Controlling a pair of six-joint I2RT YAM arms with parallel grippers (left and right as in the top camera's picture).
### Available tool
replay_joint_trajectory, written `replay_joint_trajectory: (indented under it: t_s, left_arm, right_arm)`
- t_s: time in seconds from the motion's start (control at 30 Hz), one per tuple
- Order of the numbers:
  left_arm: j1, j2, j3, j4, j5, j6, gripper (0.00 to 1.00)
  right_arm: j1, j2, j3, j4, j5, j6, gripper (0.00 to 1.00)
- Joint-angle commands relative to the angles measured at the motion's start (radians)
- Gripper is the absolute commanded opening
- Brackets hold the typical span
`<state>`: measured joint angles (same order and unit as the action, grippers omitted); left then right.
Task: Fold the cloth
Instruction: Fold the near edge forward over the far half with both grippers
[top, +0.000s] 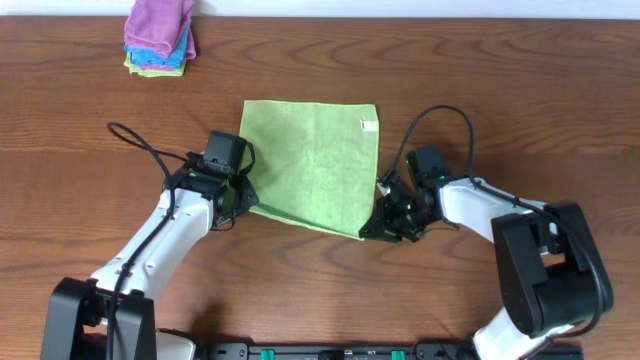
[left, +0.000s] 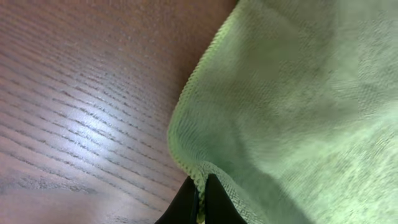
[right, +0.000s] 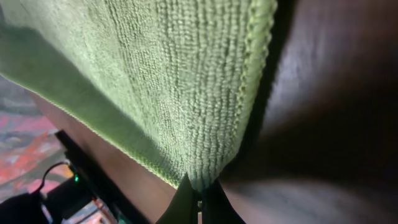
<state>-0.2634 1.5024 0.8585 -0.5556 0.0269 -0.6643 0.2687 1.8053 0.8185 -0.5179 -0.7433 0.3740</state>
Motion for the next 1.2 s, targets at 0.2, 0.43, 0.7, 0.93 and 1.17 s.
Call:
replay_joint_trajectory:
  t_s: [0.2, 0.43, 0.7, 0.93, 1.17]
  left_arm:
    - [0.006, -0.13, 0.069, -0.062, 0.0, 0.025, 0.06]
    - [0.007, -0.167, 0.068, -0.038, -0.011, -0.002, 0.06]
    - [0.007, -0.111, 0.068, 0.044, -0.008, -0.008, 0.06]
    - [0.01, -0.088, 0.068, 0.136, -0.078, 0.035, 0.06]
    - [0.023, 0.024, 0.089, 0.259, -0.059, 0.063, 0.06]
  right_arm:
    - [-0.001, -0.126, 0.288, -0.287, 0.152, -0.061, 0.01]
    - [-0.001, -0.126, 0.356, -0.307, 0.195, -0.044, 0.02]
    - [0.001, -0.126, 0.358, -0.289, 0.249, -0.023, 0.02]
    - [0.001, -0.126, 0.358, -0.232, 0.346, -0.007, 0.01]
    - [-0.002, -0.102, 0.358, -0.092, 0.351, 0.024, 0.02]
